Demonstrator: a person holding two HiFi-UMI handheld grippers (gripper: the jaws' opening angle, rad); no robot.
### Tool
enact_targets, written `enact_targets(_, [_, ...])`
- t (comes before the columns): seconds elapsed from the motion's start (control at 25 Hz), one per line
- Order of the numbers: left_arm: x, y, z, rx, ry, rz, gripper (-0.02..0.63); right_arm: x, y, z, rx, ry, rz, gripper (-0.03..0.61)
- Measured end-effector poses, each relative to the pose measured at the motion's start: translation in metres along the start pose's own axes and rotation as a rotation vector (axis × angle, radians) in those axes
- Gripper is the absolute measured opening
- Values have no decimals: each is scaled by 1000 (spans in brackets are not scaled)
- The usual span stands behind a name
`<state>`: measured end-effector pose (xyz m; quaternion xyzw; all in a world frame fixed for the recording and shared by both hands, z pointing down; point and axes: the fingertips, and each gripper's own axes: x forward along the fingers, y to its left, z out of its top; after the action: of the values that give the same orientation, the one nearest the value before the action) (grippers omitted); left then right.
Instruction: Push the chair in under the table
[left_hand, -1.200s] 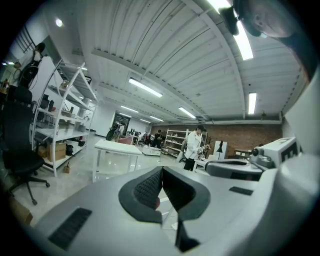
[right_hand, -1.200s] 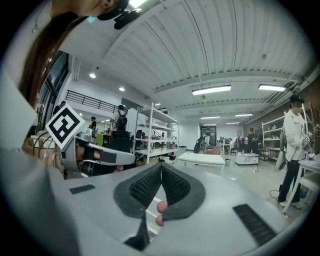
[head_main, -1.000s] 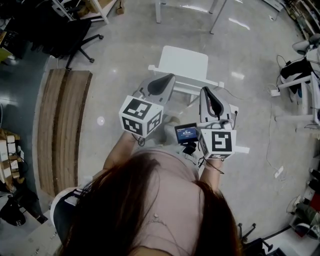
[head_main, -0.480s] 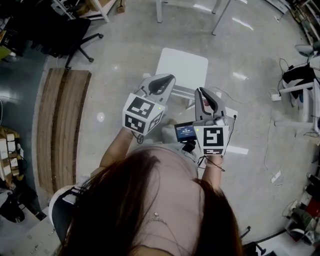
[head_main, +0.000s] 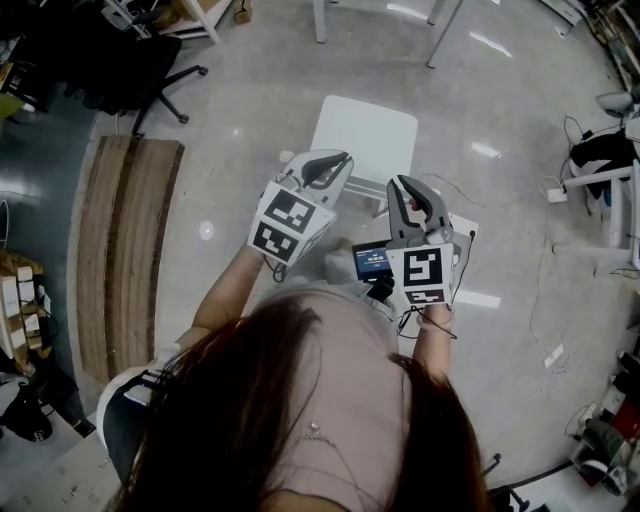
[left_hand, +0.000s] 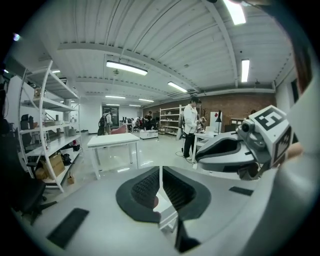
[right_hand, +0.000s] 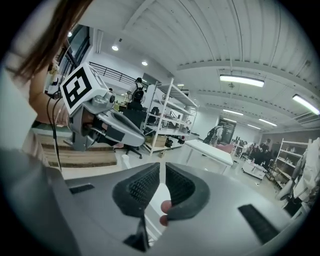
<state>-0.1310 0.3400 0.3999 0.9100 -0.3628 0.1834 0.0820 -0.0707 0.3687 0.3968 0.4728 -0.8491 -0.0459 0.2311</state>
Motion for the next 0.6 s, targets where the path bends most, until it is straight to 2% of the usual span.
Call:
enact_targets(0.2, [13, 0, -6, 70, 45, -3, 9, 4, -4, -17, -30, 43, 31, 17])
enact_targets(0.52, [30, -4, -25, 129, 138, -40, 12, 13, -6, -36, -100, 100, 89, 28])
enact_targets(0.56, [33, -5, -30, 136, 153, -48, 22, 14, -6, -39, -107, 109, 99, 34])
enact_targets(0.6, [36, -6, -34, 141, 171, -55, 63, 16, -6, -42, -113, 119, 109, 46])
